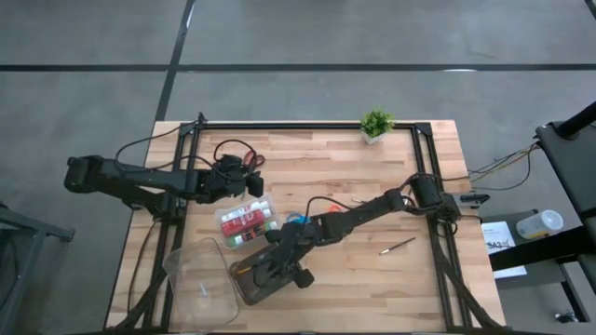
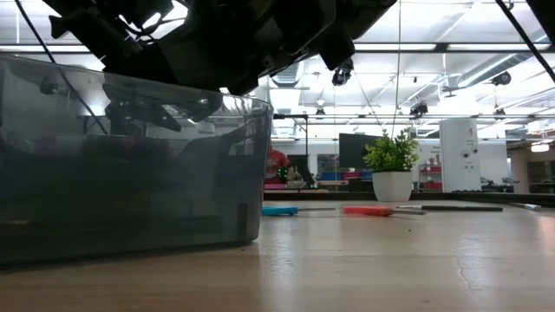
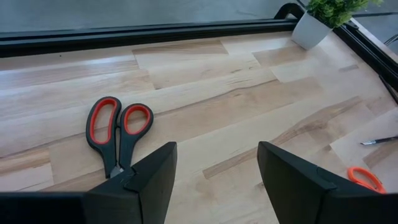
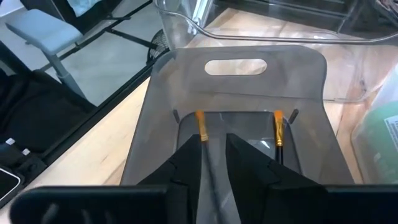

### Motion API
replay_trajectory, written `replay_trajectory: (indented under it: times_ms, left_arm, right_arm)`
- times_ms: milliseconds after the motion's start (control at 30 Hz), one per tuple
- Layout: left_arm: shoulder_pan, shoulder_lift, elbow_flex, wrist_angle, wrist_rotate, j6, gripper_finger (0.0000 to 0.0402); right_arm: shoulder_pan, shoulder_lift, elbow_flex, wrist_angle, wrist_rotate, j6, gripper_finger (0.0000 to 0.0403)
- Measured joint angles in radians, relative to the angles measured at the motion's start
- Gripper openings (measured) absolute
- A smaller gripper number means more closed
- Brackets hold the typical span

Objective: Pick & Place Paint Supplies
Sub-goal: Put the middle silver paint brush into the black transparent bin

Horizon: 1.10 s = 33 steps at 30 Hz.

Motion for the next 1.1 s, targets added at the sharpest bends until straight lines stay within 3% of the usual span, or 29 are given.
replay_trajectory:
  times_ms: [367, 633, 833, 1100]
  left_arm:
    - [0.000, 0.000, 0.000, 0.000, 0.000, 0.000, 0.0232]
    - [0.000, 0.000, 0.000, 0.000, 0.000, 0.000, 0.0232]
    - [0.000, 0.000, 0.000, 0.000, 0.000, 0.000, 0.0232]
    - [0.000, 0.000, 0.000, -0.002, 0.000, 0.000, 0.0233]
  right_arm:
    - [0.000, -0.012, -0.001, -0.014, 0.001, -0.045, 0.0072]
    - [-0.005, -0.160, -0.082, -0.047, 0.011, -0.173, 0.0072]
    - [-0.004, -0.353, -0.274, -0.043, 0.188, -0.206, 0.0072]
    - [-0.004, -0.654, -0.616, -0.041, 0.407, -0.048, 0.0072]
